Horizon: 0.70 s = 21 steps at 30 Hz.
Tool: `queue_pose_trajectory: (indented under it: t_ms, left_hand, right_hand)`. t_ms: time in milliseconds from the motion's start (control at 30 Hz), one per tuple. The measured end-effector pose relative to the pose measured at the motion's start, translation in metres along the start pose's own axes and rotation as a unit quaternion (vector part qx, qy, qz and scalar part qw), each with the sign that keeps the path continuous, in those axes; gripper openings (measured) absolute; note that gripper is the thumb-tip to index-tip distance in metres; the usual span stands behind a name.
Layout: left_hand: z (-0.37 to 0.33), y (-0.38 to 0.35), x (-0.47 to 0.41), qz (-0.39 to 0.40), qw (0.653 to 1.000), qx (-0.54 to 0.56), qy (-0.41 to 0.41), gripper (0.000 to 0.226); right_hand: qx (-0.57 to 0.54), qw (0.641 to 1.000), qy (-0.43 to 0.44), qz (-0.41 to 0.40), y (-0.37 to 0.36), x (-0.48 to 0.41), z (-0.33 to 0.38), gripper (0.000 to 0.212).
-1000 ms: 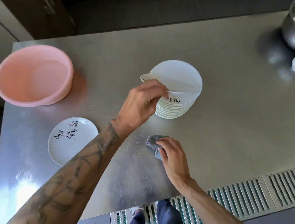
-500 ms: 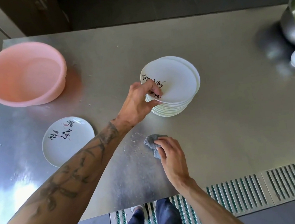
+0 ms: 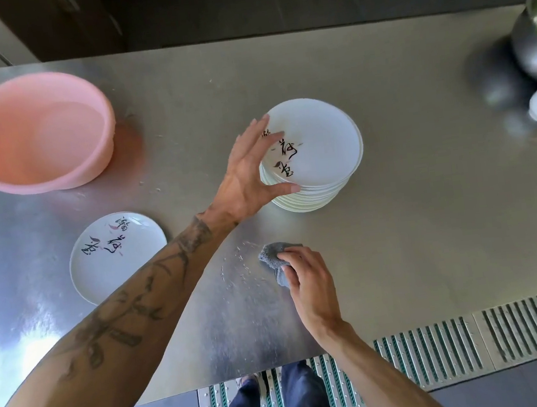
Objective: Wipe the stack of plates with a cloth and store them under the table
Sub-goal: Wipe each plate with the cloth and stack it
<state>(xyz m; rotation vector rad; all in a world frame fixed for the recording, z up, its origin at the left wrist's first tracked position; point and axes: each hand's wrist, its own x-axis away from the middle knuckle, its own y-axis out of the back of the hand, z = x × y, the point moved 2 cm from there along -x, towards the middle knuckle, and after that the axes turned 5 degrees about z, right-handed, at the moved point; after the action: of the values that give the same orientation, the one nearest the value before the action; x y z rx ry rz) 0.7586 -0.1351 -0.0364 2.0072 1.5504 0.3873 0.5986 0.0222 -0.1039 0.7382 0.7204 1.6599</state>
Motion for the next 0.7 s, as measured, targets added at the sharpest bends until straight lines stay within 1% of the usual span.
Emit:
queue_pose_trajectory:
  t_ms: [67, 133, 267, 367, 467, 533, 600, 667, 700]
  left_hand:
    - [0.001, 0.000, 0.002, 0.010, 1.000, 0.011, 0.022, 0.103]
    - [0.002, -0.002, 0.002, 0.019, 0.999, 0.015, 0.032, 0.104]
    - [0.001, -0.007, 0.000, 0.019, 0.999, 0.012, 0.040, 0.102]
    - [-0.004, -0.009, 0.000, 0.015, 0.999, 0.002, 0.030, 0.099]
    - [-0.003, -0.005, 0.012, 0.002, 1.000, 0.007, 0.030, 0.091]
    - [0.010, 0.008, 0.039, -0.025, 0.997, -0.003, 0.067, 0.077]
    - [0.034, 0.030, 0.079, -0.081, 0.989, -0.053, 0.112, 0.061]
    - [0.064, 0.059, 0.127, -0.146, 0.969, -0.116, 0.160, 0.047]
    - [0.080, 0.074, 0.150, -0.171, 0.954, -0.151, 0.197, 0.045]
  right_hand:
    - [-0.002, 1.000, -0.001, -0.003, 0.000, -0.001, 0.000, 0.028]
    - [-0.003, 1.000, 0.000, -0.002, 0.001, -0.002, -0.001, 0.028]
    - [0.000, 1.000, 0.005, 0.001, 0.001, -0.004, 0.000, 0.028]
    - [-0.002, 1.000, 0.009, 0.004, 0.002, -0.005, 0.001, 0.028]
    - [0.000, 1.000, 0.012, 0.006, 0.002, -0.007, 0.003, 0.029]
    - [-0.005, 1.000, 0.016, 0.005, 0.001, -0.010, 0.005, 0.030]
    - [-0.007, 1.000, 0.026, 0.005, -0.003, -0.013, 0.008, 0.030]
    - [-0.011, 0.999, 0.037, 0.002, -0.007, -0.015, 0.012, 0.030]
    - [-0.012, 0.999, 0.042, 0.002, -0.010, -0.016, 0.014, 0.030]
